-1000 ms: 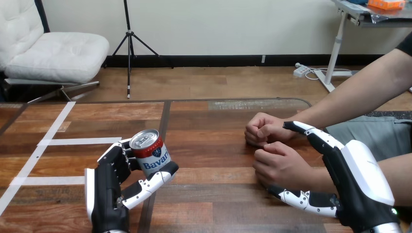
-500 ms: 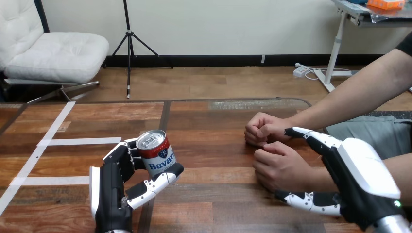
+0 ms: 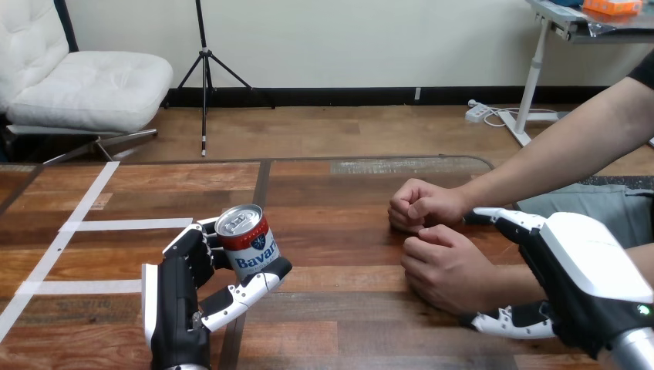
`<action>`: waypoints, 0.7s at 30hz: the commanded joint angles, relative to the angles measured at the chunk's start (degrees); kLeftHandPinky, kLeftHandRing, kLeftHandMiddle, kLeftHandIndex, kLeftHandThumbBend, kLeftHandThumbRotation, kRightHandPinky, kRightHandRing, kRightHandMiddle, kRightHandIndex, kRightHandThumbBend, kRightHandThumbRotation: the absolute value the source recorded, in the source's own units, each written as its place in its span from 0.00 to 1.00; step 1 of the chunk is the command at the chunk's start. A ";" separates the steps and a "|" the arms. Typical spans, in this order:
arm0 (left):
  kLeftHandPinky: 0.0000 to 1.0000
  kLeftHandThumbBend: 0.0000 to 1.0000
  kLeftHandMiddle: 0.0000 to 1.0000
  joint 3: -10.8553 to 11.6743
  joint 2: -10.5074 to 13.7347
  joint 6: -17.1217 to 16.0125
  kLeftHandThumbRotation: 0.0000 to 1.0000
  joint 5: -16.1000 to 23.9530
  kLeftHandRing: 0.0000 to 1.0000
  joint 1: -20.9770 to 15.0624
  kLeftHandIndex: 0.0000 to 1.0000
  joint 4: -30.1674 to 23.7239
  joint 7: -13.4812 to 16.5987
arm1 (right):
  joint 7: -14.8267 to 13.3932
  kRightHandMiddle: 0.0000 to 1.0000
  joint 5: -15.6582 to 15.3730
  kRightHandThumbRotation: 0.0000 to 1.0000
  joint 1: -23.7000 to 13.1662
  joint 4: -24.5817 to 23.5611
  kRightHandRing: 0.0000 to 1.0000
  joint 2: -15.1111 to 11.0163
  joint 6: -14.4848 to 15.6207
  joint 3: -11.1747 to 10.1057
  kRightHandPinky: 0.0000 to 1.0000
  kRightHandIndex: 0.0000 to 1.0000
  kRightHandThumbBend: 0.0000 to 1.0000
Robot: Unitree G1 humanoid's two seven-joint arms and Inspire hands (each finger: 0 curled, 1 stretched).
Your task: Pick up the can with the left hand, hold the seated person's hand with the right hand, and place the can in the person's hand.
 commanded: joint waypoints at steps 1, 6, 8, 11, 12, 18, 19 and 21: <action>0.46 0.58 0.48 -0.81 -0.78 -2.60 0.00 0.69 0.44 -2.45 0.56 -2.20 0.76 | 1.90 0.82 -2.15 0.13 -3.22 -4.27 0.83 -1.95 2.84 -1.69 0.82 0.79 0.88; 0.46 0.58 0.48 -0.83 -0.59 -3.18 0.00 1.06 0.44 -2.15 0.56 -1.95 1.09 | 4.01 0.81 -3.00 0.12 -3.21 -4.96 0.82 -2.86 4.95 -2.08 0.81 0.79 0.89; 0.46 0.58 0.48 -0.88 -0.54 -3.30 0.00 1.06 0.44 -2.01 0.56 -2.02 1.06 | 4.66 0.81 -3.25 0.12 -3.17 -5.23 0.82 -3.16 5.72 -2.16 0.81 0.79 0.90; 0.46 0.58 0.48 -0.96 -0.61 -3.33 0.00 0.33 0.44 -1.78 0.56 -2.17 0.60 | 6.00 0.81 -4.44 0.12 -3.40 -5.50 0.82 -4.00 7.09 -2.10 0.81 0.79 0.91; 0.46 0.57 0.48 -0.90 -0.51 -3.03 0.00 1.13 0.44 -1.69 0.56 -2.39 1.17 | 6.55 0.81 -5.00 0.12 -3.47 -5.64 0.82 -4.31 7.65 -2.10 0.81 0.79 0.91; 0.48 0.58 0.48 -0.86 -0.43 -2.87 0.00 1.19 0.44 -1.52 0.55 -2.71 1.39 | 7.71 0.81 -6.48 0.12 -3.61 -5.81 0.81 -5.28 8.96 -2.15 0.80 0.78 0.92; 0.49 0.58 0.48 -0.86 -0.44 -2.94 0.00 1.01 0.44 -1.54 0.55 -2.69 1.30 | 7.78 0.81 -6.59 0.12 -3.64 -5.75 0.81 -5.38 9.08 -2.14 0.79 0.78 0.92; 0.49 0.58 0.48 -0.89 -0.47 -3.10 0.00 0.43 0.44 -1.59 0.55 -2.64 0.90 | 8.27 0.80 -6.89 0.12 -3.79 -5.61 0.81 -5.72 9.59 -2.05 0.79 0.78 0.93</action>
